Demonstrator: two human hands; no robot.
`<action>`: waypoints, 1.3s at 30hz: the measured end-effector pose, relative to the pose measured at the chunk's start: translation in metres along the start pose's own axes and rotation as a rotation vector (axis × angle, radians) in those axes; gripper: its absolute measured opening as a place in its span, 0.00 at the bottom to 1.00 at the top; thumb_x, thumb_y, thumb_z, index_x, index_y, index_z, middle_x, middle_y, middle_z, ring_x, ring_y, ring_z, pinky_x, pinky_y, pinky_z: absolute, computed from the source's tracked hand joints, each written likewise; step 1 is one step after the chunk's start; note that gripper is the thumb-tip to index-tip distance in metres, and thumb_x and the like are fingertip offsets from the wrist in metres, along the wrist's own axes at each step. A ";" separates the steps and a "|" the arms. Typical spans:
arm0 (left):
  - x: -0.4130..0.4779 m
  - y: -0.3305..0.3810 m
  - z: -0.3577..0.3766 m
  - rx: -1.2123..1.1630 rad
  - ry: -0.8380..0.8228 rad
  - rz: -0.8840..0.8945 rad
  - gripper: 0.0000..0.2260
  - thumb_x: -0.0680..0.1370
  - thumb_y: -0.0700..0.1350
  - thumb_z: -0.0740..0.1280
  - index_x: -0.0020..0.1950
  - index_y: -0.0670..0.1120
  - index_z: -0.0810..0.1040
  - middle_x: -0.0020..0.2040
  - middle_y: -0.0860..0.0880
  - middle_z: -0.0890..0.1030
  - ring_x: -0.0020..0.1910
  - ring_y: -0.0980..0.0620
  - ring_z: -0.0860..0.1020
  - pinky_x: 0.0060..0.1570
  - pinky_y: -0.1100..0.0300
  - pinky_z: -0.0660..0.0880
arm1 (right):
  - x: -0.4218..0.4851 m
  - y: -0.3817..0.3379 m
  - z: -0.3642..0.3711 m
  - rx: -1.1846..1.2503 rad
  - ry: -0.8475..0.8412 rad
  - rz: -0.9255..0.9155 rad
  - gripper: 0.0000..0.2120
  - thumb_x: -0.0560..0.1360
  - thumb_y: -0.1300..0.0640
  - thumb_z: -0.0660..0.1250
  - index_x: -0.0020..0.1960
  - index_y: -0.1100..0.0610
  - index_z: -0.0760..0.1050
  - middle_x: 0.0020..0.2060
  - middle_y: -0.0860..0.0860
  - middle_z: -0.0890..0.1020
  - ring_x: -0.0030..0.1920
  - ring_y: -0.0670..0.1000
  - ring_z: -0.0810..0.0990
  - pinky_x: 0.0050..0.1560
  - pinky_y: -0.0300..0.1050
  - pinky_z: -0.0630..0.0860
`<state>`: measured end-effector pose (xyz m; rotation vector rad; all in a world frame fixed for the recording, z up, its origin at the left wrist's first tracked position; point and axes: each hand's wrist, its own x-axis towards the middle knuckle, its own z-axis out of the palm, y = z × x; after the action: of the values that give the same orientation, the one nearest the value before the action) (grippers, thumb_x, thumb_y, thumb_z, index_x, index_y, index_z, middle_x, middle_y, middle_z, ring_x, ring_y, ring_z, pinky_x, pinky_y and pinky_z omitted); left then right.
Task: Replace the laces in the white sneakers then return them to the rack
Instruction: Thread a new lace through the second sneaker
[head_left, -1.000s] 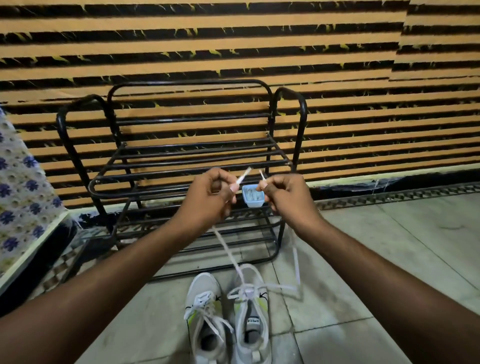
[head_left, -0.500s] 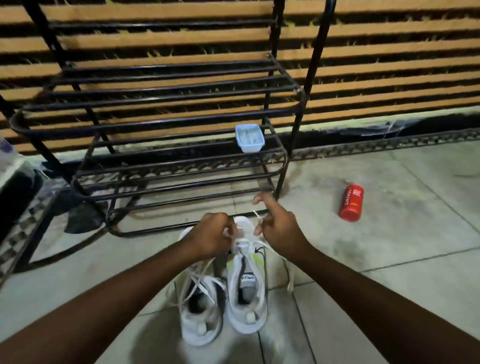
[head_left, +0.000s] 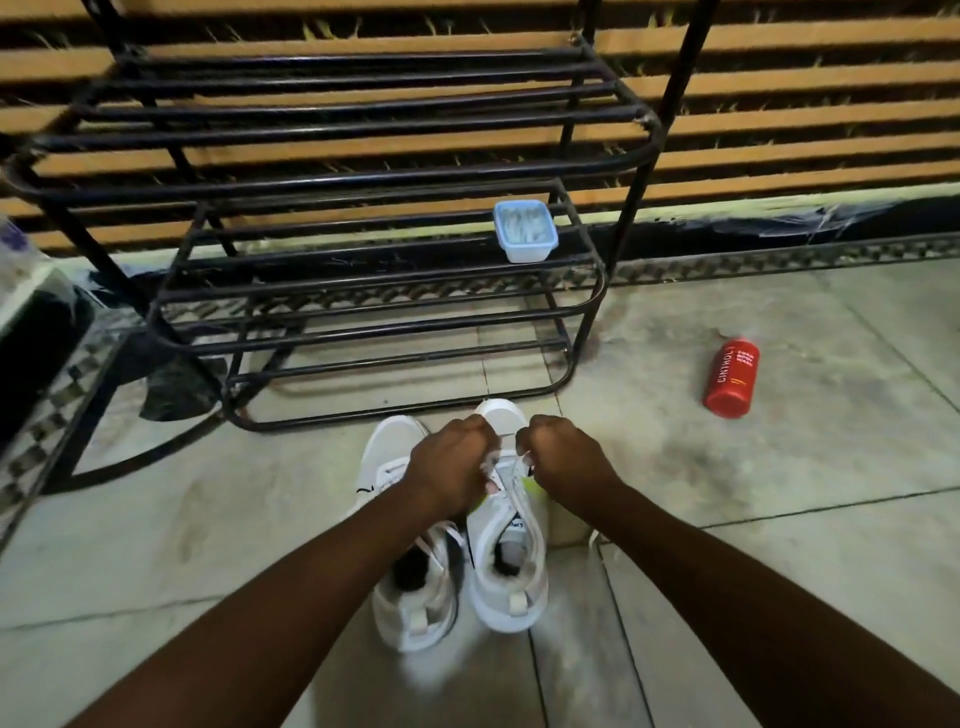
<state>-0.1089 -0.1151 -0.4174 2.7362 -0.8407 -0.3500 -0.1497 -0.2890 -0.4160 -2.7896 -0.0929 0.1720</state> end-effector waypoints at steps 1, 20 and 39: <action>-0.001 0.002 0.002 0.017 0.016 0.005 0.18 0.74 0.47 0.74 0.63 0.49 0.76 0.65 0.49 0.75 0.66 0.47 0.73 0.62 0.51 0.74 | 0.001 0.002 -0.001 -0.009 0.015 -0.008 0.07 0.72 0.62 0.64 0.48 0.55 0.78 0.50 0.52 0.77 0.53 0.55 0.77 0.41 0.44 0.69; -0.001 0.005 0.009 0.058 0.012 0.009 0.16 0.75 0.45 0.73 0.63 0.49 0.77 0.63 0.49 0.75 0.63 0.46 0.76 0.59 0.48 0.76 | -0.003 0.003 -0.009 -0.089 0.135 0.007 0.06 0.69 0.63 0.66 0.46 0.59 0.76 0.47 0.52 0.75 0.51 0.55 0.75 0.40 0.46 0.72; 0.000 0.003 0.007 -0.001 0.011 -0.040 0.20 0.75 0.49 0.75 0.65 0.51 0.77 0.65 0.51 0.75 0.64 0.47 0.76 0.61 0.51 0.76 | -0.007 0.013 -0.001 0.118 0.303 0.013 0.04 0.76 0.61 0.68 0.46 0.57 0.82 0.42 0.52 0.79 0.48 0.57 0.79 0.42 0.47 0.74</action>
<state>-0.1130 -0.1185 -0.4234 2.7548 -0.7840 -0.3429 -0.1560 -0.3020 -0.4184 -2.6634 0.0101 -0.2350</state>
